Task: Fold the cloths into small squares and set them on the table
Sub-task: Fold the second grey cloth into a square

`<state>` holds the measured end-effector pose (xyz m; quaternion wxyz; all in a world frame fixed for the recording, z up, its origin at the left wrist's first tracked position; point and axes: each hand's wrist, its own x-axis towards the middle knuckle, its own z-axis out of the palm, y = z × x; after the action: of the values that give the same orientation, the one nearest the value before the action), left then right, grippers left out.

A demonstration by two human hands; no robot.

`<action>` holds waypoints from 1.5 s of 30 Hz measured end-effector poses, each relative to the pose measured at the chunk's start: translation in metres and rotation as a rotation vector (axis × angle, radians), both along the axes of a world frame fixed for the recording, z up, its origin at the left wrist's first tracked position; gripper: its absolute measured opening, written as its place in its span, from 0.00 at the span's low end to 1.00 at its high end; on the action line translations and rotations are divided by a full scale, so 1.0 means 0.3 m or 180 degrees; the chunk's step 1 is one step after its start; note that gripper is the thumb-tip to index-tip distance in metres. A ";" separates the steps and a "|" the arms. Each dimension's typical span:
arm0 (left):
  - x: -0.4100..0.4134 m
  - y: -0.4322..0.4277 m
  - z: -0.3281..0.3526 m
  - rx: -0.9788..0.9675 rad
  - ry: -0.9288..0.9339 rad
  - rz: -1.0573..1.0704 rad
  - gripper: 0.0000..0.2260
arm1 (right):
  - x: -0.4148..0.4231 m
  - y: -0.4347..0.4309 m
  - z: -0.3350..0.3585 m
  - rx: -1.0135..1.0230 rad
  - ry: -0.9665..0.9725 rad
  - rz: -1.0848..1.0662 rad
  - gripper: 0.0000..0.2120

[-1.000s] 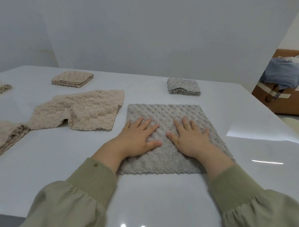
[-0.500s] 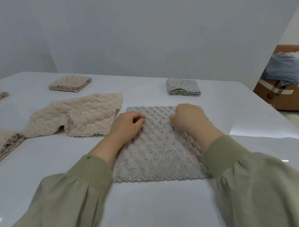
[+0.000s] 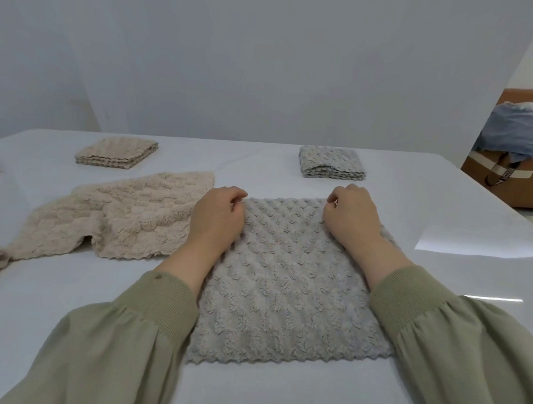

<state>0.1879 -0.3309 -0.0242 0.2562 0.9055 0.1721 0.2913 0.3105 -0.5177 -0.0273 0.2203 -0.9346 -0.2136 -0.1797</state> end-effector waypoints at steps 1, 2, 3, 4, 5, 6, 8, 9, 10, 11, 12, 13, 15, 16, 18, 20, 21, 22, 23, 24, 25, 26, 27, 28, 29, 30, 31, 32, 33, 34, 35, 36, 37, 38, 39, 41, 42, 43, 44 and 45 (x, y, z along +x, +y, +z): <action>0.007 0.007 -0.004 0.0019 0.0205 0.0007 0.15 | 0.002 0.001 0.000 -0.0078 -0.0042 -0.0030 0.12; 0.014 0.013 -0.009 0.0047 0.0432 0.0015 0.16 | 0.003 0.001 0.000 -0.0177 -0.0054 -0.0092 0.13; 0.019 0.018 -0.014 0.0081 0.0638 0.0033 0.17 | 0.003 0.000 0.000 -0.0288 -0.0030 -0.0177 0.14; 0.023 0.022 -0.017 0.0116 0.0787 0.0054 0.18 | 0.003 0.000 0.000 -0.0398 0.0024 -0.0272 0.15; 0.026 0.024 -0.019 0.0152 0.0896 0.0069 0.20 | 0.005 -0.001 -0.002 -0.0503 0.0117 -0.0366 0.17; 0.029 0.026 -0.020 0.0191 0.0979 0.0078 0.21 | 0.007 -0.003 -0.005 -0.0606 0.0244 -0.0458 0.19; 0.033 0.027 -0.021 0.0238 0.1105 0.0115 0.22 | 0.014 -0.005 -0.012 -0.0782 0.0536 -0.0643 0.22; 0.035 0.029 -0.022 0.0241 0.1137 0.0134 0.22 | 0.017 -0.007 -0.013 -0.0825 0.0675 -0.0721 0.23; 0.036 0.032 -0.023 0.0220 0.1141 0.0150 0.22 | 0.019 -0.009 -0.014 -0.0834 0.0801 -0.0774 0.24; 0.037 0.035 -0.024 0.0177 0.1118 0.0161 0.22 | 0.017 -0.011 -0.014 -0.0828 0.0908 -0.0798 0.25; 0.038 0.039 -0.025 0.0134 0.1075 0.0163 0.22 | 0.014 -0.012 -0.013 -0.0816 0.0978 -0.0795 0.25; 0.038 0.041 -0.024 0.0100 0.1040 0.0155 0.21 | 0.010 -0.013 -0.012 -0.0798 0.1005 -0.0775 0.25; 0.039 0.041 -0.023 0.0050 0.0984 0.0120 0.20 | 0.006 -0.014 -0.007 -0.0765 0.0961 -0.0736 0.23; 0.039 0.042 -0.024 0.0013 0.0938 0.0095 0.19 | 0.004 -0.014 -0.005 -0.0762 0.0914 -0.0719 0.23; 0.039 0.047 -0.026 -0.0133 0.0786 0.0038 0.19 | 0.004 -0.012 -0.002 -0.0751 0.0799 -0.0679 0.22; 0.037 0.051 -0.028 -0.0312 0.0633 0.0001 0.19 | 0.003 -0.008 -0.002 -0.0719 0.0671 -0.0637 0.21; 0.037 0.053 -0.029 -0.0379 0.0593 -0.0003 0.20 | 0.003 -0.006 -0.002 -0.0696 0.0606 -0.0618 0.20; 0.036 0.053 -0.029 -0.0418 0.0562 -0.0003 0.20 | 0.003 -0.004 -0.002 -0.0678 0.0545 -0.0603 0.19; 0.036 0.052 -0.028 -0.0434 0.0543 0.0001 0.20 | 0.003 -0.003 -0.002 -0.0665 0.0491 -0.0596 0.19; 0.035 0.050 -0.027 -0.0436 0.0521 0.0007 0.20 | 0.003 -0.003 -0.002 -0.0646 0.0443 -0.0592 0.18; 0.033 0.049 -0.025 -0.0436 0.0517 0.0014 0.19 | 0.003 -0.004 -0.001 -0.0621 0.0408 -0.0587 0.18; 0.032 0.047 -0.023 -0.0424 0.0523 0.0011 0.17 | 0.002 -0.006 0.001 -0.0595 0.0381 -0.0577 0.17; 0.031 0.046 -0.022 -0.0397 0.0549 -0.0007 0.15 | 0.001 -0.008 0.003 -0.0570 0.0354 -0.0558 0.16; 0.030 0.044 -0.021 -0.0366 0.0579 -0.0035 0.12 | 0.000 -0.009 0.004 -0.0539 0.0312 -0.0531 0.14; 0.027 0.040 -0.019 -0.0345 0.0622 -0.0056 0.09 | 0.001 -0.011 0.005 -0.0496 0.0235 -0.0490 0.12; 0.025 0.036 -0.016 -0.0348 0.0633 -0.0072 0.06 | 0.002 -0.011 0.004 -0.0438 0.0128 -0.0430 0.10; 0.022 0.031 -0.013 -0.0402 0.0607 -0.0082 0.06 | 0.003 -0.012 0.004 -0.0361 0.0023 -0.0358 0.09; 0.020 0.027 -0.010 -0.0518 0.0523 -0.0102 0.07 | 0.003 -0.014 0.005 -0.0255 -0.0046 -0.0283 0.08; 0.017 0.023 -0.007 -0.0682 0.0420 -0.0130 0.09 | 0.003 -0.015 0.007 -0.0120 -0.0077 -0.0220 0.07; 0.014 0.019 -0.004 -0.0834 0.0310 -0.0159 0.10 | 0.000 -0.019 0.012 0.0030 -0.0080 -0.0182 0.07; 0.011 0.017 -0.003 -0.0943 0.0233 -0.0181 0.10 | -0.002 -0.022 0.017 0.0171 -0.0081 -0.0176 0.09; 0.009 0.017 -0.003 -0.1009 0.0159 -0.0200 0.08 | -0.004 -0.026 0.022 0.0268 -0.0104 -0.0194 0.10; 0.010 0.021 -0.004 -0.1041 0.0095 -0.0204 0.06 | -0.005 -0.030 0.026 0.0276 -0.0145 -0.0227 0.12; 0.011 0.025 -0.003 -0.1070 0.0042 -0.0196 0.03 | -0.004 -0.034 0.030 0.0191 -0.0196 -0.0277 0.14; 0.010 0.027 -0.003 -0.1087 -0.0018 -0.0183 0.05 | 0.000 -0.039 0.034 0.0043 -0.0252 -0.0336 0.15; 0.008 0.029 -0.003 -0.1122 -0.0170 -0.0108 0.13 | 0.006 -0.048 0.047 -0.0272 -0.0344 -0.0463 0.13; 0.007 0.029 -0.002 -0.1070 -0.0257 -0.0025 0.15 | 0.009 -0.053 0.057 -0.0392 -0.0376 -0.0522 0.10; 0.006 0.030 -0.002 -0.0962 -0.0335 0.0095 0.15 | 0.013 -0.058 0.067 -0.0490 -0.0392 -0.0585 0.07; 0.006 0.031 -0.001 -0.0792 -0.0386 0.0241 0.14 | 0.019 -0.062 0.074 -0.0562 -0.0378 -0.0647 0.05; 0.006 0.033 -0.001 -0.0609 -0.0417 0.0395 0.11 | 0.027 -0.067 0.080 -0.0590 -0.0335 -0.0704 0.04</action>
<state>0.1897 -0.3210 -0.0246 0.3336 0.8435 0.2377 0.3474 0.3186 -0.5378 -0.0034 0.1004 -0.9581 -0.1363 -0.2310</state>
